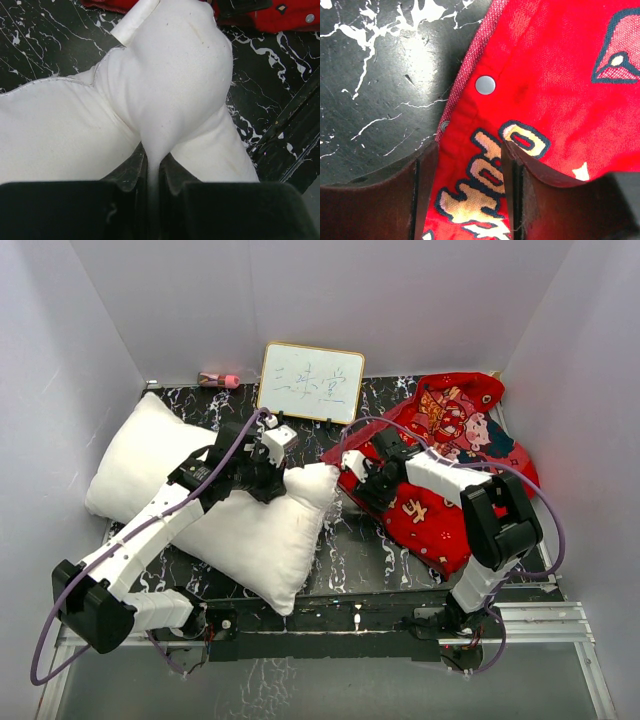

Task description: Put the pillow into the pillowcase

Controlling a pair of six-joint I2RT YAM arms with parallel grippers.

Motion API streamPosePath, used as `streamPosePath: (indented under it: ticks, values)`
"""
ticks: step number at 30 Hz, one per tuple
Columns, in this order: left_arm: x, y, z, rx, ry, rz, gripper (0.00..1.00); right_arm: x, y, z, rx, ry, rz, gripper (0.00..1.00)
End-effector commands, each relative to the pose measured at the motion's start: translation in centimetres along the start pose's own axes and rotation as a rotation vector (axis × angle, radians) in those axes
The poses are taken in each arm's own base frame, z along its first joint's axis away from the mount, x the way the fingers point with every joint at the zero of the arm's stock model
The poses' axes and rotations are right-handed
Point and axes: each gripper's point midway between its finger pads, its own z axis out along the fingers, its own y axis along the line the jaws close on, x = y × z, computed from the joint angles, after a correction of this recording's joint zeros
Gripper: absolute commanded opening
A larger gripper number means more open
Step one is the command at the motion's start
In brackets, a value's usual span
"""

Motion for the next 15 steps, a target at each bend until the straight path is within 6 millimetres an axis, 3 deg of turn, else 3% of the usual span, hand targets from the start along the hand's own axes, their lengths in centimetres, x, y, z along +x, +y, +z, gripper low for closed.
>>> streamPosePath:
  ticks: [1, 6, 13, 15]
  values:
    - [-1.8, -0.4, -0.8, 0.007, -0.088, -0.036, 0.0, -0.1, -0.9, -0.2, 0.082, 0.024, -0.019, 0.48]
    - [-2.0, -1.3, -0.9, 0.056, -0.105, -0.052, 0.0, -1.2, -1.4, -0.9, 0.1, 0.012, -0.005, 0.1]
    - [-3.1, -3.1, -1.0, 0.155, -0.166, -0.08, 0.0, -7.2, -0.3, -4.3, 0.0, -0.19, -0.008, 0.08]
    - [-2.9, -3.2, -1.0, 0.159, -0.158, -0.087, 0.0, -8.1, 0.0, -4.9, -0.027, -0.211, -0.015, 0.08]
